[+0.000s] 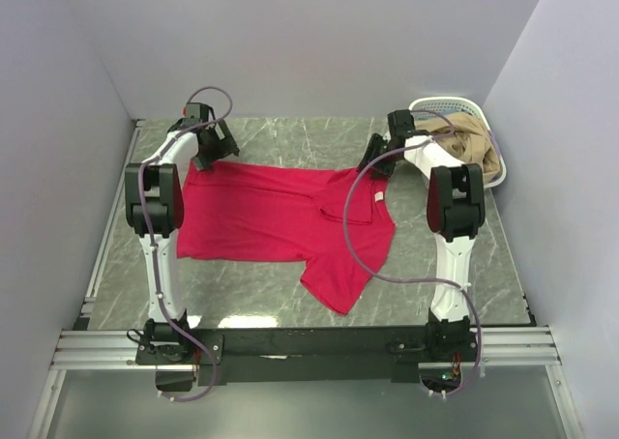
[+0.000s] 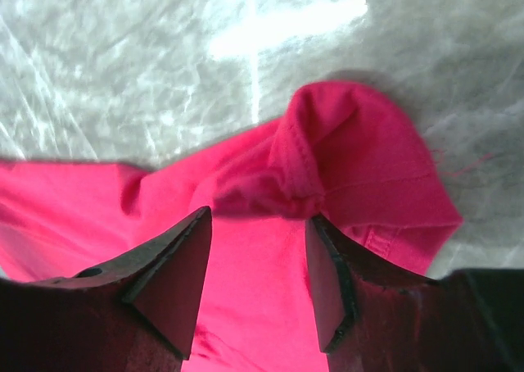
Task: Fold and stack the t-shirts
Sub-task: Fold the tshirt
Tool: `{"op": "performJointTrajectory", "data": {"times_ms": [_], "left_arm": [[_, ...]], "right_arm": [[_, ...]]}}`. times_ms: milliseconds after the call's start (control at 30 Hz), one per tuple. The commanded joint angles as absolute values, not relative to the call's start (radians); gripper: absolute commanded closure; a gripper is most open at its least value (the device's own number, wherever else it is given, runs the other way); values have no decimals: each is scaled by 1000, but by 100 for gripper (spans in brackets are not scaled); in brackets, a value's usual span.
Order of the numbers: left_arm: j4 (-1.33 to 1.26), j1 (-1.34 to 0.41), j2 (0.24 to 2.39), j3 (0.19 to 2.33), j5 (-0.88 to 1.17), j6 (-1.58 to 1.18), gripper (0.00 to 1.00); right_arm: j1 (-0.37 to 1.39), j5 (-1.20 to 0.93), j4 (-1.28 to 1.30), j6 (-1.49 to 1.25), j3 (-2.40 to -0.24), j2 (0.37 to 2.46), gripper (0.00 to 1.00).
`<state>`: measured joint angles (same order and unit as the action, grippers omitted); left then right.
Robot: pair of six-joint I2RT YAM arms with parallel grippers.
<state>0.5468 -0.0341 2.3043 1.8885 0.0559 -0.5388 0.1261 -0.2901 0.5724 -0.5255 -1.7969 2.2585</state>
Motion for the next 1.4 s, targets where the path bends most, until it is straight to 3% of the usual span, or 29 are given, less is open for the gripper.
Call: {"op": "performJointTrajectory", "data": {"times_ms": [0,233,400,533,633,767,1067,1367], "left_arm": [[344,-31,2145,1743,164,-534,0],[169,-61,1823,1513,174,-548,1],[353,-78,1654,1393,-17,-635,1],[373,-106,1494,1172,-141,-661,1],[356,-107,1327,929,-155,-712,0],[373,-107,1168,810,-181,-775,1],[488,-106,1157,758,-321,-850,0],[436,-83,1267,721,-221,-874,1]], "right_arm": [[144,-353,366,-427,-1651,2012,41],[146,-334,248,-406,-1320,1633,39],[152,-383,298,-457,-1099,1405,39],[158,-402,325,-515,-851,1223,40],[161,-411,362,-544,-706,1060,40],[161,-353,446,-600,-609,853,41],[212,-356,521,-669,-494,773,44],[408,-272,506,-735,-476,870,44]]}}
